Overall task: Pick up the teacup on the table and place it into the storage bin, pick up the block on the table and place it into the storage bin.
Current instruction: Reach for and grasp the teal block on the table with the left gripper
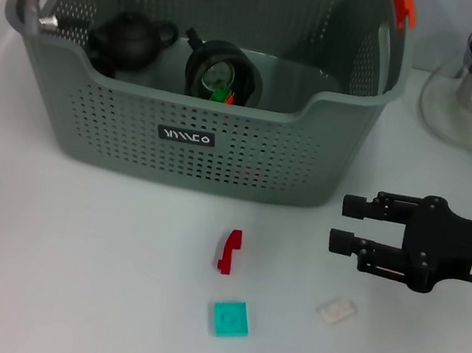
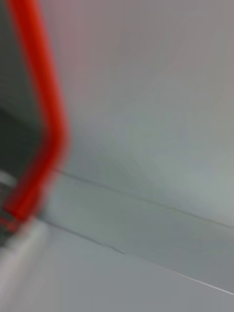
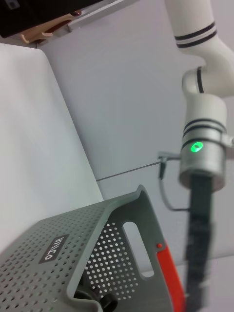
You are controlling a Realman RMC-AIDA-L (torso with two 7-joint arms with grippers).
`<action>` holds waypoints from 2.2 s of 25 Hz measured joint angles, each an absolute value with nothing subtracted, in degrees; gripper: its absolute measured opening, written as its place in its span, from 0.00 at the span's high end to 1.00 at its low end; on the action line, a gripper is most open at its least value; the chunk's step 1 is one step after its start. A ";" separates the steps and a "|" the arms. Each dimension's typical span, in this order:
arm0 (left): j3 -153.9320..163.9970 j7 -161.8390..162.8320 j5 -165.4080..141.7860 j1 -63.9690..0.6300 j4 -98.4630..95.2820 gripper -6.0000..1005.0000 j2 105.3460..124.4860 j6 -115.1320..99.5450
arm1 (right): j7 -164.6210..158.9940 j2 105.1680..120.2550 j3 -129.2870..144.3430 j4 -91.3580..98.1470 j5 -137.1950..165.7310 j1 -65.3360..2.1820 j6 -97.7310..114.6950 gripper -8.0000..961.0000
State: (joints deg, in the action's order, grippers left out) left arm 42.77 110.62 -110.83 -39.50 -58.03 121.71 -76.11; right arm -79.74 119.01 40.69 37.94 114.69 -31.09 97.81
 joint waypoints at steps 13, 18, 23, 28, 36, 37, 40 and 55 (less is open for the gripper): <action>32.06 89.28 -79.73 -30.41 -40.87 0.29 119.69 -108.54 | -79.54 119.00 40.69 37.88 114.77 -31.39 97.73 0.38; 32.75 80.70 -97.61 -27.97 -42.31 0.30 120.76 -111.25 | -79.92 119.00 40.86 38.13 114.98 -31.62 97.73 0.38; 36.45 71.06 -111.85 -25.87 -42.32 0.30 122.63 -109.13 | -80.00 119.07 41.11 38.10 115.05 -31.73 97.74 0.38; 42.83 62.61 -118.46 -24.41 -38.78 0.30 124.26 -101.09 | -80.02 119.04 40.77 37.95 115.05 -31.35 97.82 0.38; 44.39 49.44 -119.24 -25.39 -26.53 0.31 124.46 -87.13 | -80.05 119.06 40.69 37.88 115.05 -31.11 97.88 0.38; 44.56 49.03 -119.24 -25.69 -25.56 0.32 124.45 -85.86 | -80.06 119.08 40.69 37.88 115.05 -31.11 97.88 0.38; 44.93 47.11 -118.87 -26.14 -23.54 0.32 124.51 -83.41 | -80.07 119.09 40.69 37.87 115.05 -31.11 97.89 0.38; 44.72 42.03 -118.15 -27.07 -19.25 0.35 124.72 -76.80 | -80.12 119.01 40.69 37.88 115.05 -31.02 97.81 0.38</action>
